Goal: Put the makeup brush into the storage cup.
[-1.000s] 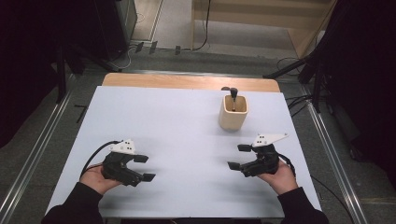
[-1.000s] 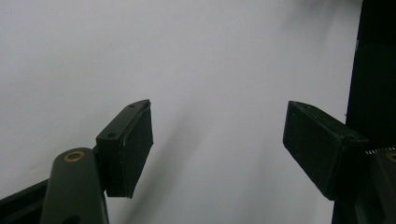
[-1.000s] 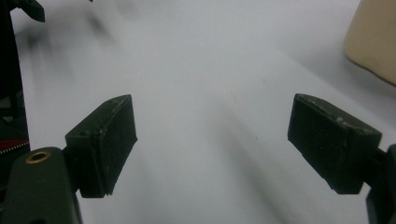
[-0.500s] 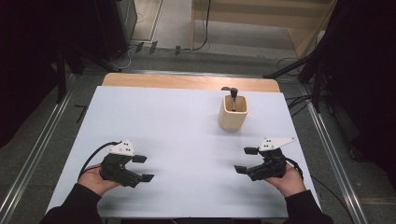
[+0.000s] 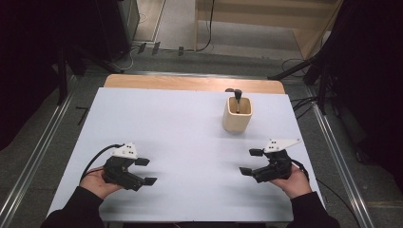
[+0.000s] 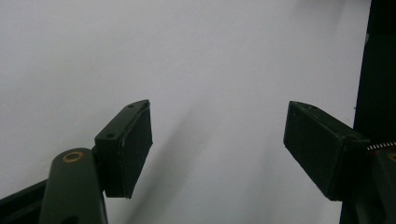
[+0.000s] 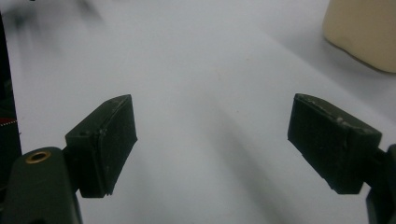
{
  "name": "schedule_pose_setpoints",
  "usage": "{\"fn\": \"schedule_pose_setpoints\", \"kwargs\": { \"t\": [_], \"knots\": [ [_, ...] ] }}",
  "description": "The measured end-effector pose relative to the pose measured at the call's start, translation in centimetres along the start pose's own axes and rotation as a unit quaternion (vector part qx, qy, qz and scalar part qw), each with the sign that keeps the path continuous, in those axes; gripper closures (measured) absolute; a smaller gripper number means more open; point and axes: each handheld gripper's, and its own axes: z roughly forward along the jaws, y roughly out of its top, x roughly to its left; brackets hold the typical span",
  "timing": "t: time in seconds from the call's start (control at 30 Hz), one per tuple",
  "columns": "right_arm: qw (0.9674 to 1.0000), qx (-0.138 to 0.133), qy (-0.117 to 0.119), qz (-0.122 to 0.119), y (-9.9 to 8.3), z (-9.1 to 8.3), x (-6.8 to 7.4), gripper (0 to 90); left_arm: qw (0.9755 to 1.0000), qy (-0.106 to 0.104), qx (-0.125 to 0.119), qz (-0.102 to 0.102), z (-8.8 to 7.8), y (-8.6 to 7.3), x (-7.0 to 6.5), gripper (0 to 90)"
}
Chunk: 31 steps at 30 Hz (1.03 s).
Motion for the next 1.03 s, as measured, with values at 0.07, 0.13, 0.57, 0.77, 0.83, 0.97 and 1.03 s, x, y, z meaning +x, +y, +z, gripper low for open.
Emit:
{"fn": "schedule_pose_setpoints", "kwargs": {
  "t": [0.07, 0.13, 0.57, 0.77, 0.83, 0.97, 1.03],
  "knots": [
    [1.0, 0.002, 0.001, 0.0, -0.01, 0.04, 0.03, 16.3, 1.0, 0.0, 0.001, 0.0, -0.01, -0.01, 0.02, 24.5],
    [1.0, 0.001, 0.002, -0.002, 0.0, 0.09, 0.02, 16.3, 1.0, 0.0, 0.001, 0.0, 0.02, -0.02, 0.04, 24.4],
    [1.0, 0.001, 0.004, -0.003, 0.01, 0.1, 0.06, 16.3, 1.0, 0.001, 0.002, 0.0, -0.01, -0.07, 0.08, 24.5],
    [1.0, 0.003, 0.005, -0.002, -0.03, 0.11, 0.03, 16.3, 1.0, 0.002, 0.003, 0.0, -0.13, -0.1, 0.0, 24.5],
    [1.0, 0.003, 0.006, -0.003, -0.03, 0.13, 0.0, 16.3, 1.0, 0.002, 0.004, 0.0, -0.09, -0.1, 0.01, 24.5],
    [1.0, 0.003, 0.007, -0.003, -0.03, 0.16, 0.0, 16.3, 1.0, 0.001, 0.004, 0.001, -0.06, -0.1, 0.01, 24.4],
    [1.0, 0.002, 0.008, -0.001, -0.01, 0.14, -0.02, 16.3, 1.0, 0.003, 0.006, 0.003, -0.13, -0.12, 0.02, 24.4]
  ]
}}
